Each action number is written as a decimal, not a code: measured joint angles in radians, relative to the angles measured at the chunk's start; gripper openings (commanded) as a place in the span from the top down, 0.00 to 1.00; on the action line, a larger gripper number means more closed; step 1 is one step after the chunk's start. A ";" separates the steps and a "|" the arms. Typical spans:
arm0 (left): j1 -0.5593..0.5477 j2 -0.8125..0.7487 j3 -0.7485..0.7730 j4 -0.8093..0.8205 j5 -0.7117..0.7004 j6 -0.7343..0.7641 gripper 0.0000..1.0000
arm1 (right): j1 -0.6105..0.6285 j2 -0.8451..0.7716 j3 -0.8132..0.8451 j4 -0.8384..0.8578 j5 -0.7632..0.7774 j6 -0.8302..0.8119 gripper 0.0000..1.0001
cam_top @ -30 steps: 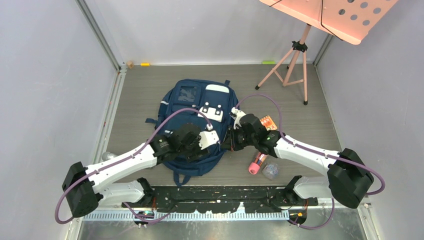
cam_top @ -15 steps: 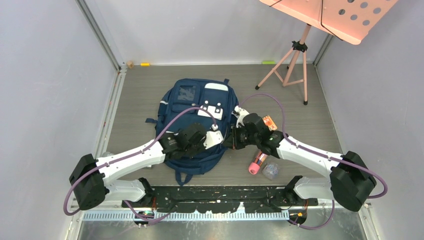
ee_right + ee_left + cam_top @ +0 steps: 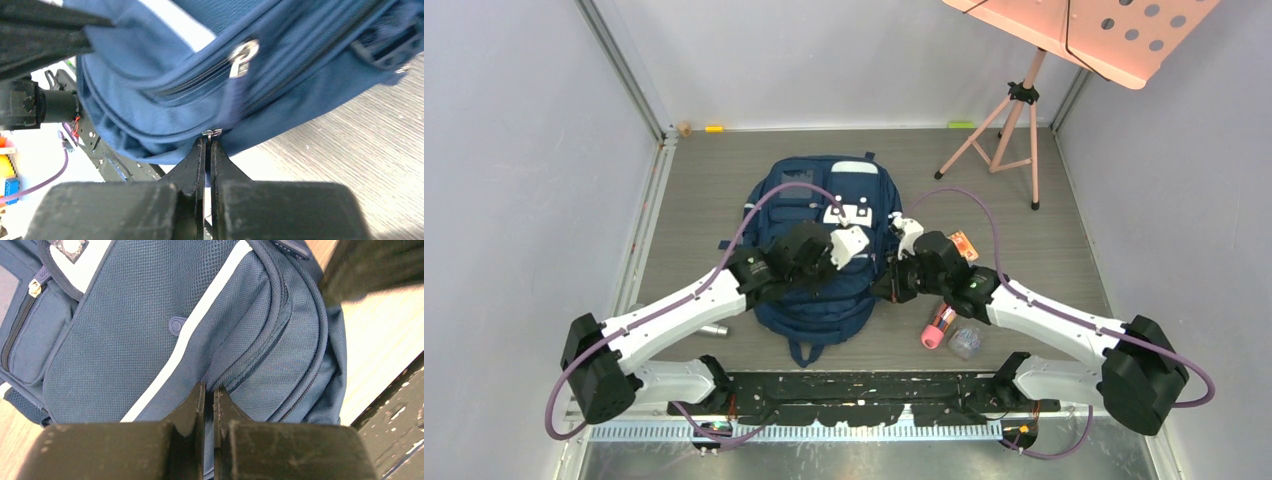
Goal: Pack the student bag
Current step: Unzip the student bag at the center of the board.
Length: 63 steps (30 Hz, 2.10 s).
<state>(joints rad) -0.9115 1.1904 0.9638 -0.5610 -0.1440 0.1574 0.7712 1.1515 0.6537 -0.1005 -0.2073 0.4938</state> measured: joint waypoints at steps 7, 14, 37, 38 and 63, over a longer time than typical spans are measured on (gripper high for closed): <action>0.100 0.045 0.052 -0.001 0.151 -0.070 1.00 | 0.093 -0.051 0.000 -0.010 0.062 -0.013 1.00; 0.167 0.068 0.071 -0.005 0.278 -0.106 1.00 | 0.201 -0.079 0.002 -0.010 0.190 -0.012 0.99; 0.348 0.099 0.100 0.029 0.558 -0.283 1.00 | 0.561 0.420 0.233 0.355 0.649 -0.075 0.99; 0.357 0.099 0.100 0.033 0.568 -0.291 1.00 | 0.568 0.448 0.251 0.369 0.659 -0.082 0.99; 0.480 0.090 0.218 0.025 0.571 -0.364 1.00 | 0.594 0.134 0.326 0.043 0.790 -0.181 0.04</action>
<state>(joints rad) -0.4316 1.2800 1.1816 -0.5362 0.4267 -0.2062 1.3647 1.2858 0.9798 -0.0578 0.5823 0.3130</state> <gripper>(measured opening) 0.039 0.871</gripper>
